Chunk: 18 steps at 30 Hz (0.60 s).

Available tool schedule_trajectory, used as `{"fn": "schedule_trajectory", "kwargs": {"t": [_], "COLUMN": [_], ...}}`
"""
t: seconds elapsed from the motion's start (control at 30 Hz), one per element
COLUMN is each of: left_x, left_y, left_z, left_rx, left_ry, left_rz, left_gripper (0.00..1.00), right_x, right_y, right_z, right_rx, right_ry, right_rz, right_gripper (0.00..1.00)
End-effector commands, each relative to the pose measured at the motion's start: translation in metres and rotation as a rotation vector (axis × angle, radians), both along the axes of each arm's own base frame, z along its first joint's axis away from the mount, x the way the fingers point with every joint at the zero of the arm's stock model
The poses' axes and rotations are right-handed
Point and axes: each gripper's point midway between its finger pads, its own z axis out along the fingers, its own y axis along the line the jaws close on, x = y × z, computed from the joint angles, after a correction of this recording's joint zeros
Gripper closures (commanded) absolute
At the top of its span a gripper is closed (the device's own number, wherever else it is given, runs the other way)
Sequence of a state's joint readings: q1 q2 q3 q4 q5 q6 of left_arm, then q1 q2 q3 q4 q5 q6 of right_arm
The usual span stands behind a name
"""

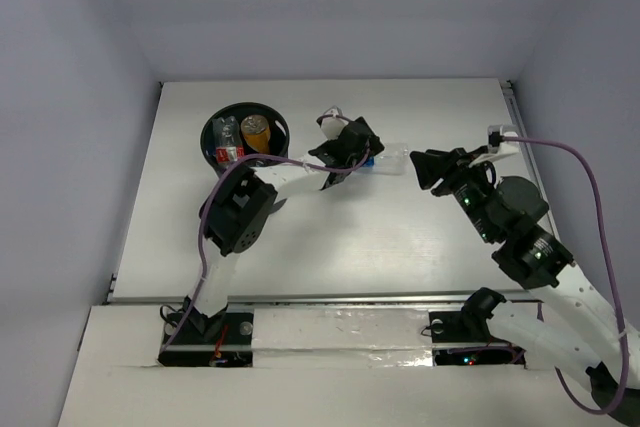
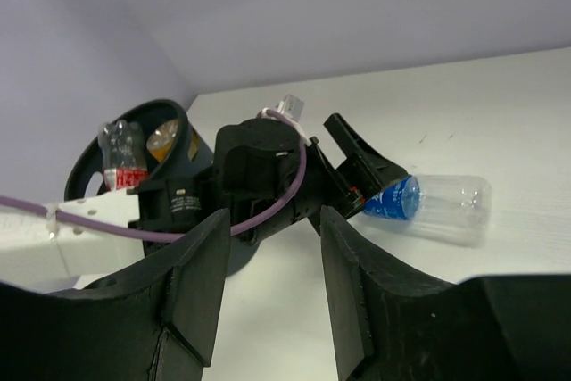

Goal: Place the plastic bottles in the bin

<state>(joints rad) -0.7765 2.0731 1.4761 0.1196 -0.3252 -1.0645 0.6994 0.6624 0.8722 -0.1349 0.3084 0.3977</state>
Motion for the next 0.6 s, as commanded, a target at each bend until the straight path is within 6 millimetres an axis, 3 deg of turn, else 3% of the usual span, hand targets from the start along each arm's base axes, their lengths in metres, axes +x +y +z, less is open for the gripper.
{"fn": "schedule_trajectory", "kwargs": {"t": [0.0,0.23,0.5,0.57], "left_x": [0.008,0.031,0.051,0.062], "left_y": [0.004,0.007,0.013,0.01], "left_z": [0.006,-0.006,-0.038,-0.031], "left_rx": [-0.018,0.026,0.12,0.119], "left_ry": [-0.009,-0.002,0.035,0.016], "left_rz": [0.035,0.044,0.024,0.017], "left_gripper": [0.11,0.11,0.11,0.11], "right_x": [-0.005,-0.003,0.006,0.007], "right_y": [0.009,0.017,0.038,0.041], "right_z": [0.006,-0.001,-0.019,-0.02], "right_rx": [-0.031,-0.05,-0.081,-0.081], "right_ry": [-0.028,-0.013,0.027,0.029], "right_rz": [0.068,0.098,0.156,0.167], "right_gripper": [0.5,0.5,0.49,0.5]}}
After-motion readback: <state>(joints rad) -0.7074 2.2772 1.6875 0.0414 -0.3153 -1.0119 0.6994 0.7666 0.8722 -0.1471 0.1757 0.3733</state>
